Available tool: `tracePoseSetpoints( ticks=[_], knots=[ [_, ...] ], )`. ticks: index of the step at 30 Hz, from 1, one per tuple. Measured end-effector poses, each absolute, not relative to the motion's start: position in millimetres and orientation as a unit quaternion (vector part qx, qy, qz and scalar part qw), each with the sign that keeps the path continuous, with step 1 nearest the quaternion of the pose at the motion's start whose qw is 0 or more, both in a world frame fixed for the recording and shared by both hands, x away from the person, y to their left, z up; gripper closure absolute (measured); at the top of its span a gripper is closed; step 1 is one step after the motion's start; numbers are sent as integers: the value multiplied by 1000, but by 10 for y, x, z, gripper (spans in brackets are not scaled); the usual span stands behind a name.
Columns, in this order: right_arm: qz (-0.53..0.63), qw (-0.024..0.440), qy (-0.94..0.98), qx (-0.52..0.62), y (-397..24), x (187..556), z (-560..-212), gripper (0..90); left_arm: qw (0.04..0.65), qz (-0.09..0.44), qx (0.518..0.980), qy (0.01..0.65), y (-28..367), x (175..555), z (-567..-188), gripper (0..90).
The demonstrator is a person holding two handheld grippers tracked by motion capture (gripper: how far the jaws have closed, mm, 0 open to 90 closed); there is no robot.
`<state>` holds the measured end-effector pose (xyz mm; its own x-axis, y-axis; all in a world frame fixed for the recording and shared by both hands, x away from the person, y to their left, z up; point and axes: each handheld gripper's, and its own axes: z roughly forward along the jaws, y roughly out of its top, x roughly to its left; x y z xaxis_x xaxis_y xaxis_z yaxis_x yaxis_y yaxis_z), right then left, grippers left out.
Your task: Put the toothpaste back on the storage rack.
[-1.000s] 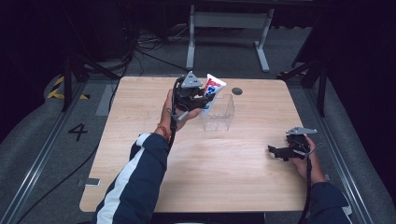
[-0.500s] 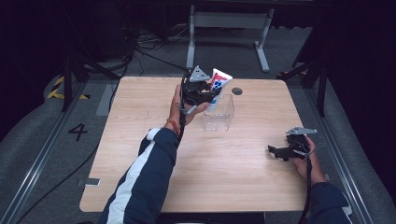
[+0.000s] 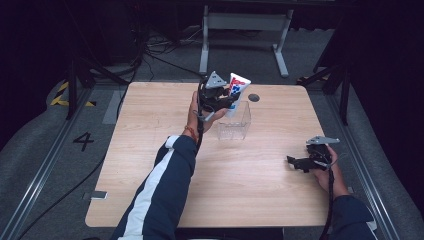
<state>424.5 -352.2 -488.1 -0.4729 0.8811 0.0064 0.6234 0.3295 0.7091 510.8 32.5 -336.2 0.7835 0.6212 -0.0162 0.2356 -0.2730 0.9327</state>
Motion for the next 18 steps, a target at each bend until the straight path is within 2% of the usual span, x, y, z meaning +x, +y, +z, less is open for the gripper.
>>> tracePoseSetpoints(
  ticks=[18],
  knots=[
    [333,192,793,472,-3521,4238,-4879,0,509,186,787,296,235,5260,-3701,683]
  ],
)
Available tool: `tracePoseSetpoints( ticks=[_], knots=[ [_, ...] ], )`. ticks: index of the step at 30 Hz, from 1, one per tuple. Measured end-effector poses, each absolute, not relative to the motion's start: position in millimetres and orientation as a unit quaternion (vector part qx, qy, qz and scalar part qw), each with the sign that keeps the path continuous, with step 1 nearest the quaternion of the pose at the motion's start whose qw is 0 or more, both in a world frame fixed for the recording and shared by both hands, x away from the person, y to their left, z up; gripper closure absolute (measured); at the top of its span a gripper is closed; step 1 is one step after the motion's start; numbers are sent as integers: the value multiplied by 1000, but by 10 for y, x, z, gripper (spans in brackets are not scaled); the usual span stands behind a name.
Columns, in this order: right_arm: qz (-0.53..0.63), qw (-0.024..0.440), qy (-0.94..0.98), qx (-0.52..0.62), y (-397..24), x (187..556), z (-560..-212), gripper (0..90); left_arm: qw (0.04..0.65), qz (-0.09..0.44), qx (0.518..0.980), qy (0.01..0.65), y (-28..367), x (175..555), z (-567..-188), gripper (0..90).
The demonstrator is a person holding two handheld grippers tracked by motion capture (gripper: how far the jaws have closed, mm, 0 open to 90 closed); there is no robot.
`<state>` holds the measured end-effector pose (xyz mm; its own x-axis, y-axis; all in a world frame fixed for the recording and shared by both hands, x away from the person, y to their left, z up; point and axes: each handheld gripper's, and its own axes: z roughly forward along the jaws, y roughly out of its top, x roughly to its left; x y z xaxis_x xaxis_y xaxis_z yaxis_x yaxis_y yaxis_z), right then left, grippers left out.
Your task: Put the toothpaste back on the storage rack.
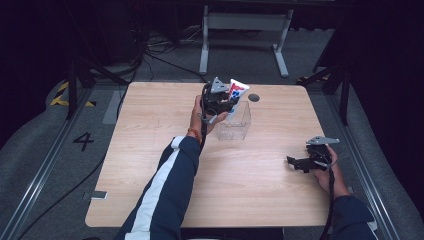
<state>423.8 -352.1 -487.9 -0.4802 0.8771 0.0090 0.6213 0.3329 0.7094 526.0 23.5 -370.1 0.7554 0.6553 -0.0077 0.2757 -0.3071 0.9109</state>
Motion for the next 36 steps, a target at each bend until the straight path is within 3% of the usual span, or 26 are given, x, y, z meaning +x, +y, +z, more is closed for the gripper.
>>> tracePoseSetpoints(
  ticks=[36],
  knots=[
    [333,191,795,470,-3521,4239,-4879,0,456,184,821,291,160,5115,-4043,634]
  ],
)
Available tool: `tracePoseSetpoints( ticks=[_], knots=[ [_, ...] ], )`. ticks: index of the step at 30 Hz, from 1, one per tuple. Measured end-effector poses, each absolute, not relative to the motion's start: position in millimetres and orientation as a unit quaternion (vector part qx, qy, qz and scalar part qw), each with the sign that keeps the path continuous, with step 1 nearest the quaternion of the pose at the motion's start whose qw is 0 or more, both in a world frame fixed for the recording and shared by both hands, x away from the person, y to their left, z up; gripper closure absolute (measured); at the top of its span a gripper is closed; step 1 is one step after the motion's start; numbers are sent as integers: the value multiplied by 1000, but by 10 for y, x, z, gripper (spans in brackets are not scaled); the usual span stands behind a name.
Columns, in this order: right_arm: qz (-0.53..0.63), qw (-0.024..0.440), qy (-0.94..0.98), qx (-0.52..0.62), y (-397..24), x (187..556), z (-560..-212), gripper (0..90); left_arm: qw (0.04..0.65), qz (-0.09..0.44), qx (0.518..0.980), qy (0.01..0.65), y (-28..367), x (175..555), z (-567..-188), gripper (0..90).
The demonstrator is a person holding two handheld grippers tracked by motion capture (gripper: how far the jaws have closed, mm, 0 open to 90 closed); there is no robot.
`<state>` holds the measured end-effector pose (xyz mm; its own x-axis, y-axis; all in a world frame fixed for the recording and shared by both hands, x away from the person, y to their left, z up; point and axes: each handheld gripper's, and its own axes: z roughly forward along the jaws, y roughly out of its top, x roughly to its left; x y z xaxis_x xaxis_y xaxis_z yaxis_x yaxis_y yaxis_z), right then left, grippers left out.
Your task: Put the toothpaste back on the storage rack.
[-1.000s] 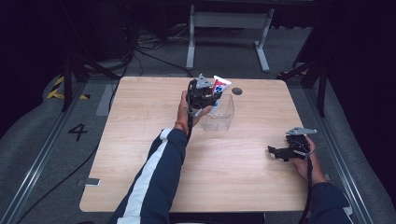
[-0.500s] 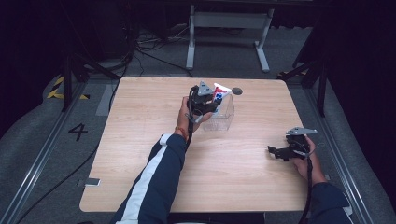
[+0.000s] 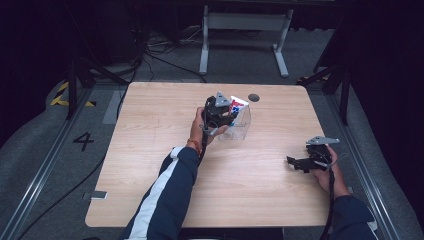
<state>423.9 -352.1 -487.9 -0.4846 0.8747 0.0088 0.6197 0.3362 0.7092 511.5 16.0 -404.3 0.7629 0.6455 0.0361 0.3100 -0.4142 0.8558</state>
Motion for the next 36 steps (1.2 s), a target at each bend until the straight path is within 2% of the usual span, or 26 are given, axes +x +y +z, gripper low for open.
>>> tracePoseSetpoints(
  ticks=[11,13,16,22,25,28,36],
  knots=[
    [333,191,795,470,-3520,4239,-4879,0,447,186,829,280,102,5068,-4032,612],
    [333,191,795,470,-3520,4239,-4879,0,467,184,816,288,137,5049,-3997,647],
    [333,191,795,470,-3520,4239,-4879,0,483,178,807,290,178,5037,-3946,631],
    [333,191,795,469,-3520,4239,-4880,0,468,183,813,293,188,5000,-3963,623],
    [333,191,795,470,-3519,4238,-4879,0,469,189,812,293,196,4996,-3965,576],
    [333,192,795,469,-3520,4238,-4880,0,474,189,808,293,234,4982,-3935,577],
    [333,191,795,469,-3518,4235,-4879,0,461,200,814,291,353,4913,-3843,513]
  ],
)
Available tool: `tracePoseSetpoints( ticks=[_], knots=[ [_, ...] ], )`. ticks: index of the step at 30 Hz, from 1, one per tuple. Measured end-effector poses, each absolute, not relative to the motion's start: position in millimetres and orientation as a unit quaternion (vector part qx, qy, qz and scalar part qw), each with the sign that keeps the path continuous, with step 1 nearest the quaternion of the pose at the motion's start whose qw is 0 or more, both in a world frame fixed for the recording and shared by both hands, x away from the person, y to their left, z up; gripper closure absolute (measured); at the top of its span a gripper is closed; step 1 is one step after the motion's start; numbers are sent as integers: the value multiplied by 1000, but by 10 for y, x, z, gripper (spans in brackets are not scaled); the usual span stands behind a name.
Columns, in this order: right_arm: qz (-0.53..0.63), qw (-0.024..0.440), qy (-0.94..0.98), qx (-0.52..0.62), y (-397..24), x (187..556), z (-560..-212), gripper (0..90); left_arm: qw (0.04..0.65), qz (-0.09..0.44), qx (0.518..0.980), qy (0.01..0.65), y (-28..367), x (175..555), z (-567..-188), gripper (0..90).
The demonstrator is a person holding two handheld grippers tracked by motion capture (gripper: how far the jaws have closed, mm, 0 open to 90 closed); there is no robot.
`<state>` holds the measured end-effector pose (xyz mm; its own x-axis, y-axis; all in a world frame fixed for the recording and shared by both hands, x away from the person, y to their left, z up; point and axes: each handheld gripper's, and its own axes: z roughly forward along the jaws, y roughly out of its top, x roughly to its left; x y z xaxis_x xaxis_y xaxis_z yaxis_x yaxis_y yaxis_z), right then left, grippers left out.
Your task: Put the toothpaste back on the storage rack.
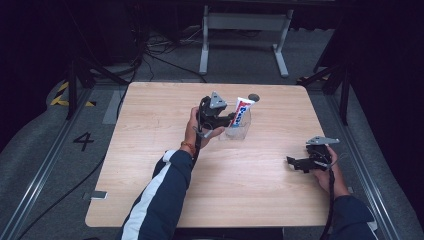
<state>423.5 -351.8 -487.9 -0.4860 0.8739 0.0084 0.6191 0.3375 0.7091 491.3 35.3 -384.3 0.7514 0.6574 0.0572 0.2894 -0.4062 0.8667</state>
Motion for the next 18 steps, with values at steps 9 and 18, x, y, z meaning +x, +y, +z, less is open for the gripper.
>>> tracePoseSetpoints(
  ticks=[9,18],
  knots=[
    [333,191,795,469,-3518,4235,-4879,0,429,218,831,281,497,4781,-3753,461],
    [333,191,795,469,-3517,4233,-4879,0,407,229,840,276,703,4671,-3664,427]
  ],
)
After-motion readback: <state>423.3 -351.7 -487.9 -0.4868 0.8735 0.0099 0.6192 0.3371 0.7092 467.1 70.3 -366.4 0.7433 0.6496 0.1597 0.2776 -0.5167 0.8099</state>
